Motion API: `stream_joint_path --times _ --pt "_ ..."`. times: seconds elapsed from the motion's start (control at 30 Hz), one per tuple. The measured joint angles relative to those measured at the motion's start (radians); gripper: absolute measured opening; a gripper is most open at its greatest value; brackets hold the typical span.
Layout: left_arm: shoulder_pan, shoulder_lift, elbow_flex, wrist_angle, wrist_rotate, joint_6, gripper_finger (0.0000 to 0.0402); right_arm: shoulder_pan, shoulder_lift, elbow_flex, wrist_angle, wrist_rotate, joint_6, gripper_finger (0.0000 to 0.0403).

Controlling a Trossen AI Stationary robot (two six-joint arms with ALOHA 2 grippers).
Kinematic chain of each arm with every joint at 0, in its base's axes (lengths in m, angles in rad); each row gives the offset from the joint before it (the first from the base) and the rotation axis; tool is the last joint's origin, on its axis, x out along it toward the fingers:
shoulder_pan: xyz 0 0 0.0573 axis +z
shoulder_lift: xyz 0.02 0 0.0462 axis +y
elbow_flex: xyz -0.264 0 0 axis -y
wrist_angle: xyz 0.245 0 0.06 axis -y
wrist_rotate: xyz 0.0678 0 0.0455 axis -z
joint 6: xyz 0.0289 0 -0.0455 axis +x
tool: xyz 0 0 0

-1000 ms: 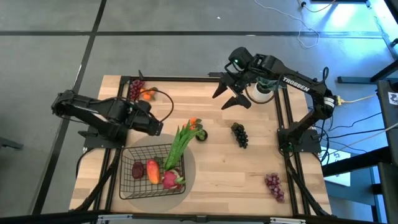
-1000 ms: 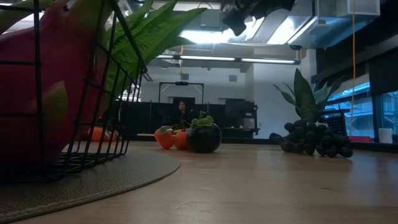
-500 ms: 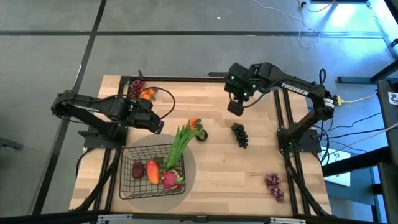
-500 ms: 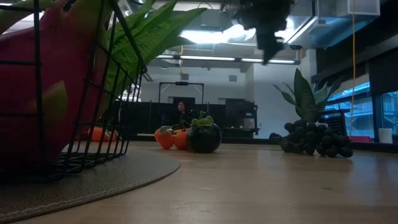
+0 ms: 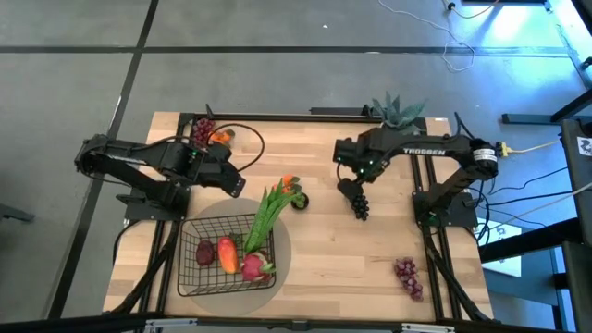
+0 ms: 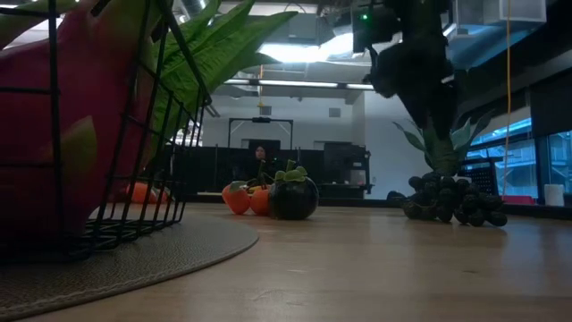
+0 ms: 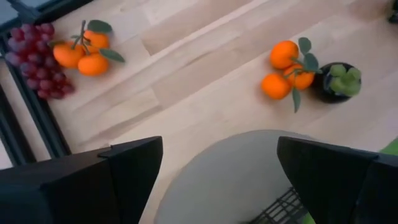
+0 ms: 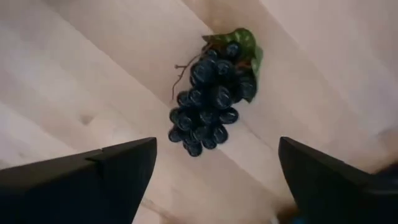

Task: Build produce basket
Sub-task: Put the black grapes into the black wire basket

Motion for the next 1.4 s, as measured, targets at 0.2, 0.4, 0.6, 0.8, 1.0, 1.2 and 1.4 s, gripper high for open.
stream_joint_path --times 0.2,0.4,0.6,0.8,1.0,1.2,1.4 --pt "0.02 0.001 0.0 0.001 0.014 0.075 0.0305 0.024 0.0 -0.088 0.136 0.005 0.128 0.0323" --pt "0.03 0.001 0.0 0.02 0.038 0.127 0.0305 0.039 0.0 -0.196 0.211 0.045 0.243 0.0323" --pt "0.03 -0.003 0.0 0.022 0.039 0.132 0.0305 0.04 0.0 -0.326 0.389 -0.019 0.305 0.0323" --pt "0.03 -0.003 0.0 0.022 0.04 0.132 0.0305 0.04 0.001 -0.401 0.526 -0.007 0.328 0.0323" --pt "0.03 -0.003 0.0 0.022 0.04 0.132 0.0305 0.042 0.001 -0.404 0.526 0.046 0.324 0.0282" --pt "0.03 -0.003 0.0 0.019 0.059 0.132 0.0305 0.045 0.001 -0.404 0.539 0.064 0.299 0.0154" --pt "0.026 -0.003 0.0 0.017 0.07 0.14 0.0305 0.046 0.001 -0.362 0.555 0.064 0.183 0.0041"
